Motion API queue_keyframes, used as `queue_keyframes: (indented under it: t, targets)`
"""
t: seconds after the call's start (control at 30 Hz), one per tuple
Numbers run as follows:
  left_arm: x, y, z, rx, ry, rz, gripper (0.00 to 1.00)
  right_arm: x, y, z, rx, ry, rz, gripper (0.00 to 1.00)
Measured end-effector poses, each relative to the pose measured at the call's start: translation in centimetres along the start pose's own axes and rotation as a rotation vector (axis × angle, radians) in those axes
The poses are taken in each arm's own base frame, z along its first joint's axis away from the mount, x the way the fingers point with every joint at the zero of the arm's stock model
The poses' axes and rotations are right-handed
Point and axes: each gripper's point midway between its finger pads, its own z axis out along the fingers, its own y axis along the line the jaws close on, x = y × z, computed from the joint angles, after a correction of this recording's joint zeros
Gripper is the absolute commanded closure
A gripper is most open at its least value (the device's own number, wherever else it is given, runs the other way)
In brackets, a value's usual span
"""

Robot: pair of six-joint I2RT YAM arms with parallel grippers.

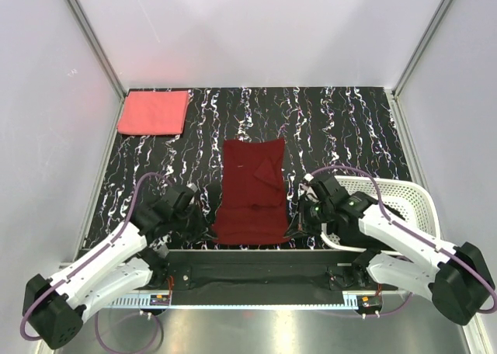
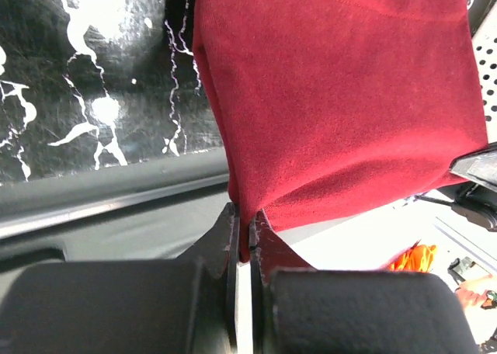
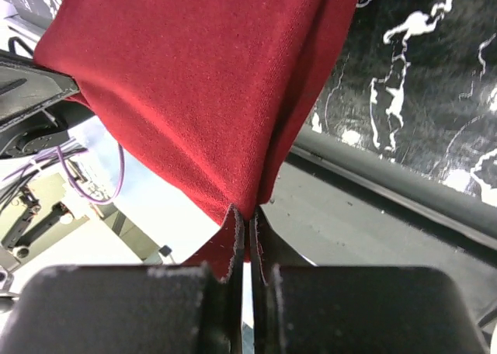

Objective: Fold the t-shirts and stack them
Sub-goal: Fold the tshirt

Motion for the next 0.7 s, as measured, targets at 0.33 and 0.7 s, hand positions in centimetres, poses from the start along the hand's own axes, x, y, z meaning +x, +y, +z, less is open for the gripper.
queue_keyframes:
  t: [0.33,0.7]
  targets:
    - [-6.3,-7.8,-3.9,-0.041,-0.046,0.077,1.0,-5.3,4.4,-2.5,0.08,-0.052,0.001,1.0]
    - [-25.4,-14.1,-1.8,-0.04,-0.148,0.143,1.0,-23.2,6.6,-2.8,0.1,-0.166,0.01,1.0]
